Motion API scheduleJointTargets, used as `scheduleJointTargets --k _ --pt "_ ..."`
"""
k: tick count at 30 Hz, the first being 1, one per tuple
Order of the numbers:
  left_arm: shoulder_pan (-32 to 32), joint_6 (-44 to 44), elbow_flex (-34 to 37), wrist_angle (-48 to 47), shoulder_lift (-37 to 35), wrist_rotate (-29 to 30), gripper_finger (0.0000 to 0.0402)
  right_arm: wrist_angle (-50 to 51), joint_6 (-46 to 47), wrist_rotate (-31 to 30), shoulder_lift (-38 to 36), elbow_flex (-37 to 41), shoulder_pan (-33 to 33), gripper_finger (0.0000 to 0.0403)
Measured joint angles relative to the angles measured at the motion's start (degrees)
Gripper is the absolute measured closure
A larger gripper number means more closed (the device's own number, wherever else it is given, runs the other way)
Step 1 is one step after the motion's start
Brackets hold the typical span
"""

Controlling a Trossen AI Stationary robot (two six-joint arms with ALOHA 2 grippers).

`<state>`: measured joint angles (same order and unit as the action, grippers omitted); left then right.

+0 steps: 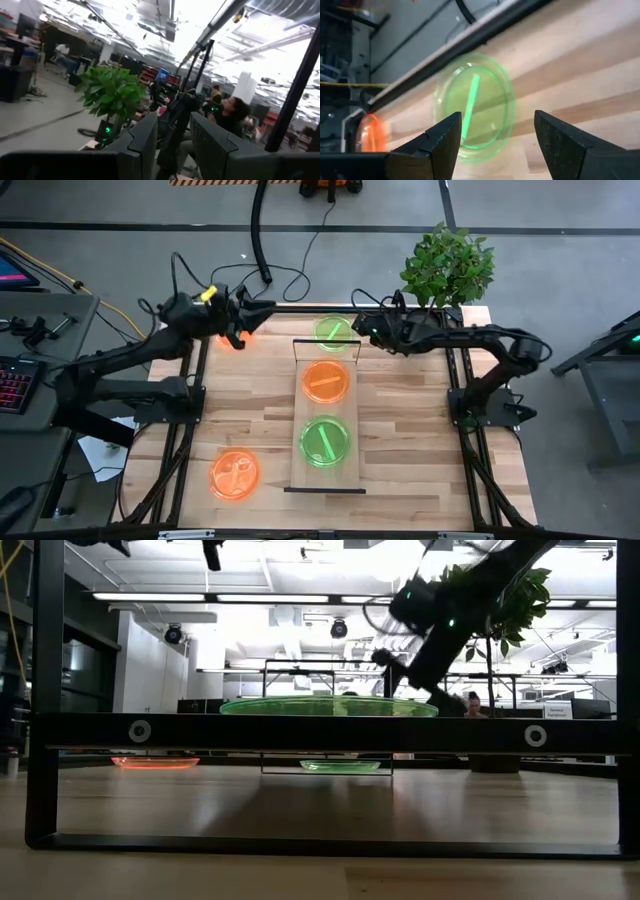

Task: Place and stack plates onto a shelf
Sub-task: Stack the green plate on top of the green plate

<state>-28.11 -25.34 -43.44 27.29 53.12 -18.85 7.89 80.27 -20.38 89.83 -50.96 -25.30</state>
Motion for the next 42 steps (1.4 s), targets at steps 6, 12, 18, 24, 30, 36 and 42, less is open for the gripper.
scheduleJointTargets --k 6,12,18,24,30,36,42 --pt "-7.6 -4.6 0.0 -0.4 0.0 -8.7 0.0295 -2.7 1.9 7.1 6.7 0.0 -2.3 0.0181" --pt "-9.9 -6.6 0.0 -0.5 0.0 -9.6 0.0295 -10.4 2.0 12.3 12.5 0.0 -4.6 0.0204" --pt "-10.3 -6.6 0.0 -0.5 0.0 -9.6 0.0295 -13.2 3.1 14.9 16.0 -0.1 -6.3 0.0210" --pt "-10.3 -6.6 0.0 -0.5 0.0 -9.6 0.0295 -15.5 3.3 14.5 16.9 -0.2 -6.6 0.0210" --pt "-10.3 -6.6 0.0 -0.5 0.0 -9.6 0.0295 -16.0 3.8 14.8 17.2 -0.1 -7.3 0.0211" --pt "-10.3 -6.6 0.0 -0.5 0.0 -9.6 0.0295 -16.6 5.4 14.0 19.4 -0.2 -7.1 0.0222" --pt "-10.3 -7.6 0.0 -0.5 0.0 -9.6 0.0295 -16.8 6.7 10.9 20.7 -0.3 -6.0 0.0285"
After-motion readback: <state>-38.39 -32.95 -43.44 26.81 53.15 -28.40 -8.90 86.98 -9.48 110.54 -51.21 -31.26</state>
